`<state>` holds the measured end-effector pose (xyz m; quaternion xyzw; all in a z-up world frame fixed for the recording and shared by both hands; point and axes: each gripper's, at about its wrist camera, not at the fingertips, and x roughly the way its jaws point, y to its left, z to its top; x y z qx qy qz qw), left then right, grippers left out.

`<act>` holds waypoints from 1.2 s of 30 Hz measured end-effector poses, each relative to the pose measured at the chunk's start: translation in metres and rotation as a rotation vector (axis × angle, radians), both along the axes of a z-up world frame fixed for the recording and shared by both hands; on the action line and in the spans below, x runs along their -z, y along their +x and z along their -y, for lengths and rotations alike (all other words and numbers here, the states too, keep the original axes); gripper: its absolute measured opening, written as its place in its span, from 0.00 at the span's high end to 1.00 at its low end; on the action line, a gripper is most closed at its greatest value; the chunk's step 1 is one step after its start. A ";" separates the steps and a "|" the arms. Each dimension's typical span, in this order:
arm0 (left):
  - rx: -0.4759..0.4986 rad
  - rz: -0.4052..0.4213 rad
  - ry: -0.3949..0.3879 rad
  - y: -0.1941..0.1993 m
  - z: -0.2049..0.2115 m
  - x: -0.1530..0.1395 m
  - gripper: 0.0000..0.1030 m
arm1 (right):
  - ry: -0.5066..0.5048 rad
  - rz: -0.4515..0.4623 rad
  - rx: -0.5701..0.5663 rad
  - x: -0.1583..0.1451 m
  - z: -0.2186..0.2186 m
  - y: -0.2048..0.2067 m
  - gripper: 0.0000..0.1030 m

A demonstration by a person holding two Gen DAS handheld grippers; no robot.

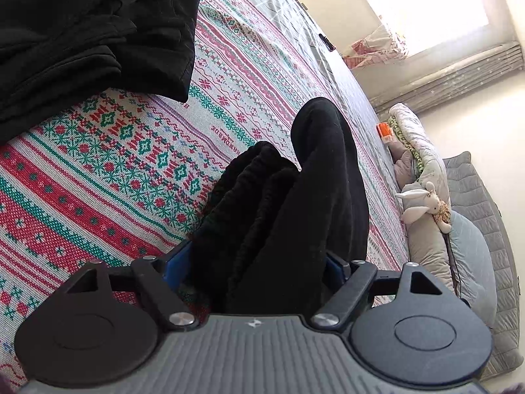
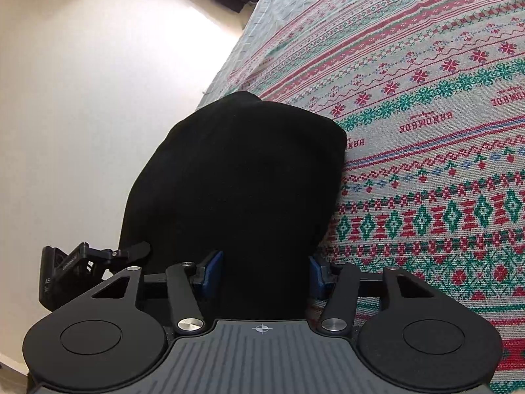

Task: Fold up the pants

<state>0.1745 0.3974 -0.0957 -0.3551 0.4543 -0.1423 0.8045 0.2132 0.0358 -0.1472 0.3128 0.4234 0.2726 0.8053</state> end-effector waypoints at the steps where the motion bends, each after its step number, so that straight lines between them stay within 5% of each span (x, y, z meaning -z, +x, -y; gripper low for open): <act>1: -0.006 0.011 0.001 -0.002 0.000 -0.001 0.03 | 0.007 0.000 -0.003 -0.001 0.000 -0.001 0.68; 6: -0.018 0.026 -0.040 -0.008 0.008 -0.011 0.20 | 0.007 0.055 -0.006 -0.021 0.006 -0.007 0.79; 18: 0.045 0.031 -0.079 0.020 0.093 -0.020 0.26 | -0.035 0.131 0.082 -0.067 0.090 -0.016 0.80; 36: 0.239 0.037 -0.178 0.071 0.282 0.005 0.28 | -0.139 0.161 0.304 -0.082 0.281 -0.007 0.80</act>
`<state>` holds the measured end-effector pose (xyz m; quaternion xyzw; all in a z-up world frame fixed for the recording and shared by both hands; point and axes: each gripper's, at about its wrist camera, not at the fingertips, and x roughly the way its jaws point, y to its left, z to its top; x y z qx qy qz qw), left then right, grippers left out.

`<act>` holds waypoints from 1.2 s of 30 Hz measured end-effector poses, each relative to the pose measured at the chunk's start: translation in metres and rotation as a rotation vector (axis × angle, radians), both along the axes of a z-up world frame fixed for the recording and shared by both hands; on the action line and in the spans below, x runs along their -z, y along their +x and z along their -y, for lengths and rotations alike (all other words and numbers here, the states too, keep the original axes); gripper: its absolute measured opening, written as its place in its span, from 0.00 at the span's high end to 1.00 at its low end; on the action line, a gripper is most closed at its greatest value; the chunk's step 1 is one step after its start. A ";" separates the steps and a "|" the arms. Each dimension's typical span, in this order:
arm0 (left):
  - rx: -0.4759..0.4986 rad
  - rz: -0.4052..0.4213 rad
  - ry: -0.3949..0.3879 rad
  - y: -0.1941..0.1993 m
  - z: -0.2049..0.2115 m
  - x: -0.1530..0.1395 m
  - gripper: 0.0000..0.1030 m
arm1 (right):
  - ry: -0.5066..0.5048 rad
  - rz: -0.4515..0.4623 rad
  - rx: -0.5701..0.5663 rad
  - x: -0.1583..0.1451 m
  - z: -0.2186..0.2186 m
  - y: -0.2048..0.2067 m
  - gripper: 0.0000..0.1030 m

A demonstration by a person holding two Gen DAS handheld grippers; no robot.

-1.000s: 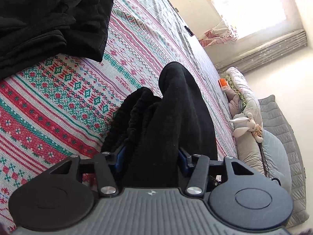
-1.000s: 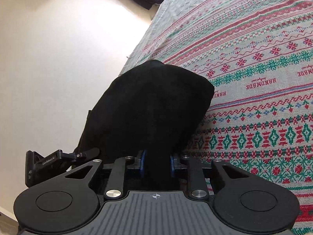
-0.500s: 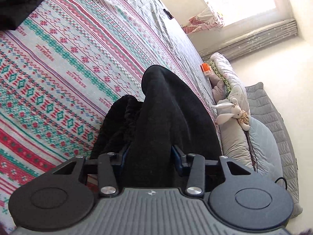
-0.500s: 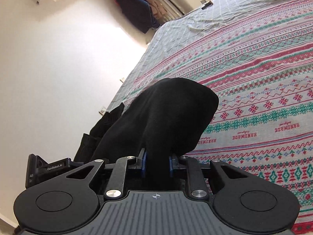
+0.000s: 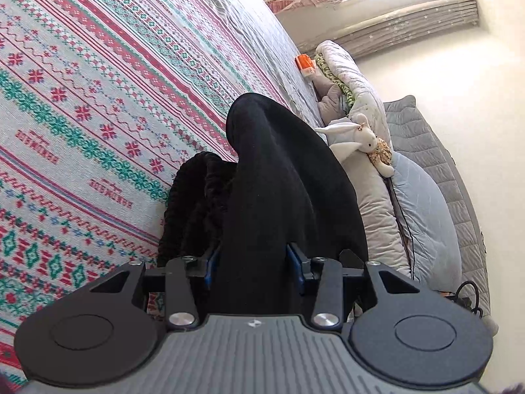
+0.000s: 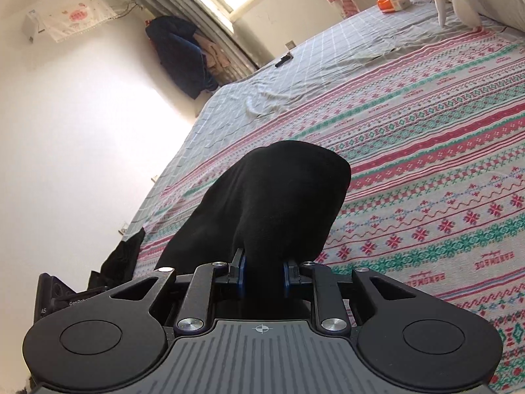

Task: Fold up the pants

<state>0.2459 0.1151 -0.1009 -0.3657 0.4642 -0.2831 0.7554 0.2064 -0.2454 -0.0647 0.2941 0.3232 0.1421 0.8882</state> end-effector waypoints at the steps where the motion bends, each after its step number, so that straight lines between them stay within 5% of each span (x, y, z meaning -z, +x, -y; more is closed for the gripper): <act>1: -0.001 0.007 -0.007 0.001 0.006 0.003 0.28 | -0.001 -0.002 0.012 0.002 0.009 0.002 0.80; 12: -0.077 0.013 -0.052 -0.012 0.000 0.033 0.21 | -0.064 -0.060 0.036 0.047 0.023 0.017 0.73; 15: -0.076 0.021 0.042 -0.015 0.007 0.011 0.18 | -0.121 -0.066 0.057 0.032 0.020 0.010 0.62; 20: -0.078 0.145 0.252 -0.043 0.012 -0.033 0.08 | -0.166 -0.042 0.114 -0.001 0.026 -0.023 0.31; 25: -0.084 0.223 0.402 -0.084 0.024 -0.058 0.00 | -0.221 -0.045 0.149 -0.016 0.025 -0.065 0.24; 36: -0.122 0.220 0.670 -0.161 0.047 -0.070 0.00 | -0.407 -0.091 0.132 -0.020 -0.022 -0.141 0.16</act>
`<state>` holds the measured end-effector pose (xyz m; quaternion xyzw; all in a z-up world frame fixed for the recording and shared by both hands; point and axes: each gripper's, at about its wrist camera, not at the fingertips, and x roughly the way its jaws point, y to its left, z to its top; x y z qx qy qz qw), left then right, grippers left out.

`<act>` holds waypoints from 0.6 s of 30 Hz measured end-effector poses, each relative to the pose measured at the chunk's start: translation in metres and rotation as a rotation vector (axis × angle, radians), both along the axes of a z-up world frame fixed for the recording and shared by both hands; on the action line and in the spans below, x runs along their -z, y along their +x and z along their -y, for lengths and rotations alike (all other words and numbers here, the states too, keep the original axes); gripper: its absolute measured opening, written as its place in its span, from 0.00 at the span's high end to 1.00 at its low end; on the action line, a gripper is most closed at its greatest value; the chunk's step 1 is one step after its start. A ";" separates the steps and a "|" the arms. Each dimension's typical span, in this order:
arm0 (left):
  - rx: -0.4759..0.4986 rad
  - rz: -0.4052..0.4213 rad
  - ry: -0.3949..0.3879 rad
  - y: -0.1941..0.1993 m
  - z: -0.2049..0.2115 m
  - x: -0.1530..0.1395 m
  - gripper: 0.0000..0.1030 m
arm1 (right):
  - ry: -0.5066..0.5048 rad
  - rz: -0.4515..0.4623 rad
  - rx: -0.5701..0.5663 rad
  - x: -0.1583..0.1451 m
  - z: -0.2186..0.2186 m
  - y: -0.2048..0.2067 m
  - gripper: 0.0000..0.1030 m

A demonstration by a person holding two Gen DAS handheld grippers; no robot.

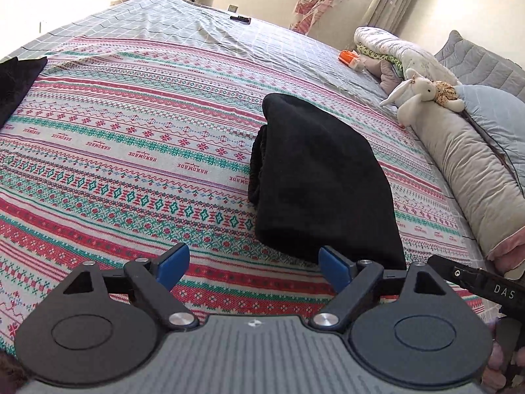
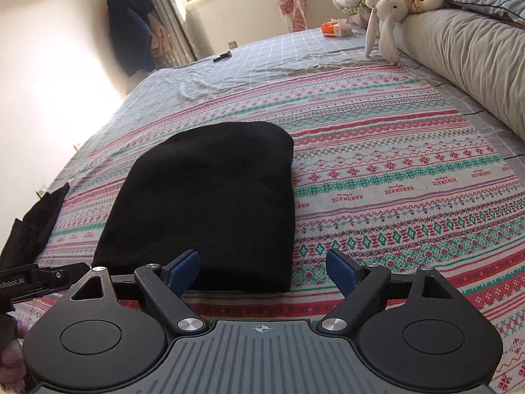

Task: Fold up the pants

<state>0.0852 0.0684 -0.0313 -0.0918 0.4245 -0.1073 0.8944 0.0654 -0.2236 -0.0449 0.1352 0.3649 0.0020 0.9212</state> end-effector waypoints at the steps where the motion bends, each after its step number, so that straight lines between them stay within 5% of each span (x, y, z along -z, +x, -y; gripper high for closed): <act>1: -0.003 0.001 0.019 -0.006 0.003 -0.001 0.00 | -0.035 0.002 -0.002 -0.002 -0.006 -0.005 0.16; 6: -0.013 0.031 0.169 -0.035 0.023 -0.007 0.00 | -0.163 0.015 -0.027 -0.016 -0.032 -0.030 0.12; 10: -0.005 0.017 0.217 -0.050 0.035 -0.011 0.00 | -0.234 0.033 -0.016 -0.020 -0.044 -0.052 0.07; 18: 0.036 0.022 0.305 -0.067 0.058 -0.016 0.00 | -0.231 -0.006 0.016 -0.017 -0.044 -0.068 0.06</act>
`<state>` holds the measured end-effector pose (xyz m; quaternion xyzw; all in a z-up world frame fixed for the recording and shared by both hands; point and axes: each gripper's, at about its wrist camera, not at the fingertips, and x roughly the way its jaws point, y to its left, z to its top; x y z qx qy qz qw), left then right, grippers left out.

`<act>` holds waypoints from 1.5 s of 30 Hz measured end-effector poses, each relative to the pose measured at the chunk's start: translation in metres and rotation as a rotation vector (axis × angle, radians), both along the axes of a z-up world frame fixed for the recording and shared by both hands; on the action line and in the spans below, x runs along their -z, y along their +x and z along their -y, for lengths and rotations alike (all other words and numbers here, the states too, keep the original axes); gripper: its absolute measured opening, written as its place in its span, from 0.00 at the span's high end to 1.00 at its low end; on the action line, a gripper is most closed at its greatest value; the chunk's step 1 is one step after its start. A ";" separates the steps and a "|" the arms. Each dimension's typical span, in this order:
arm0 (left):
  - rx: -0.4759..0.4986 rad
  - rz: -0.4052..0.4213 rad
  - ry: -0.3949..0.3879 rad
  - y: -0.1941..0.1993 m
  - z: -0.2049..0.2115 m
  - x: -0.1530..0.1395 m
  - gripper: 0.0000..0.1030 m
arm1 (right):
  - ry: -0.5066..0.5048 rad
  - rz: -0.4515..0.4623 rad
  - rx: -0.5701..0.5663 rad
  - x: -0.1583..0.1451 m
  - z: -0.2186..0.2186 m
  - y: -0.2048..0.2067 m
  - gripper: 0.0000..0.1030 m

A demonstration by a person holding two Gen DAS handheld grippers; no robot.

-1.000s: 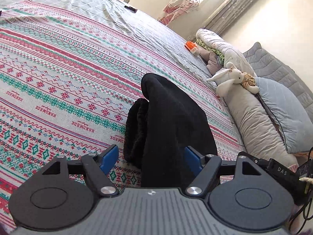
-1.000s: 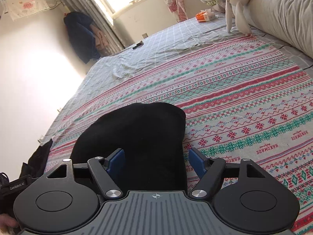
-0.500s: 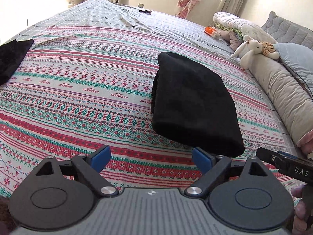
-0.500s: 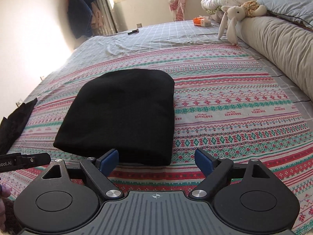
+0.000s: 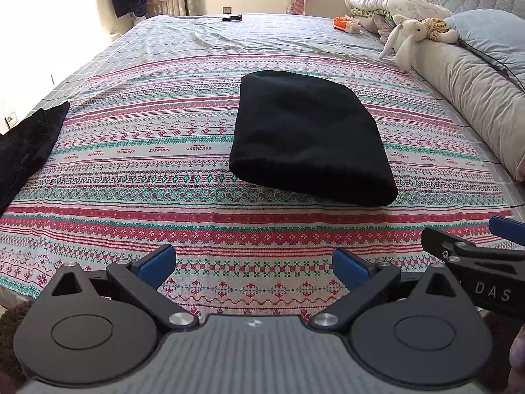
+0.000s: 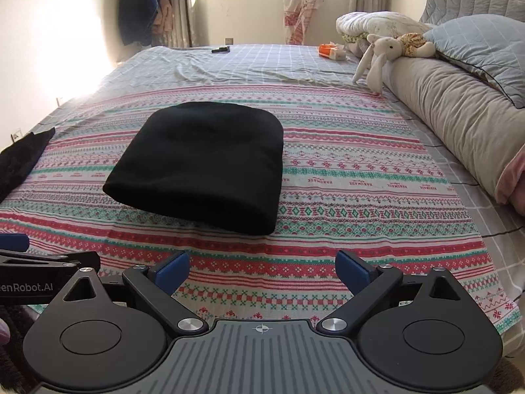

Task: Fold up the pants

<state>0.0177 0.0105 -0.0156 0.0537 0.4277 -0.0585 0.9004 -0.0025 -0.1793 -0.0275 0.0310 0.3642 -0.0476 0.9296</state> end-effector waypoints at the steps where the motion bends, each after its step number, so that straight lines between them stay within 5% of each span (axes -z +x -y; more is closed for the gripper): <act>1: -0.002 0.001 0.005 -0.001 0.001 0.000 0.00 | -0.005 -0.002 0.009 -0.001 0.001 -0.001 0.06; 45: 0.003 0.018 0.059 -0.010 0.007 0.000 0.00 | -0.055 0.015 0.007 -0.001 -0.004 -0.008 0.05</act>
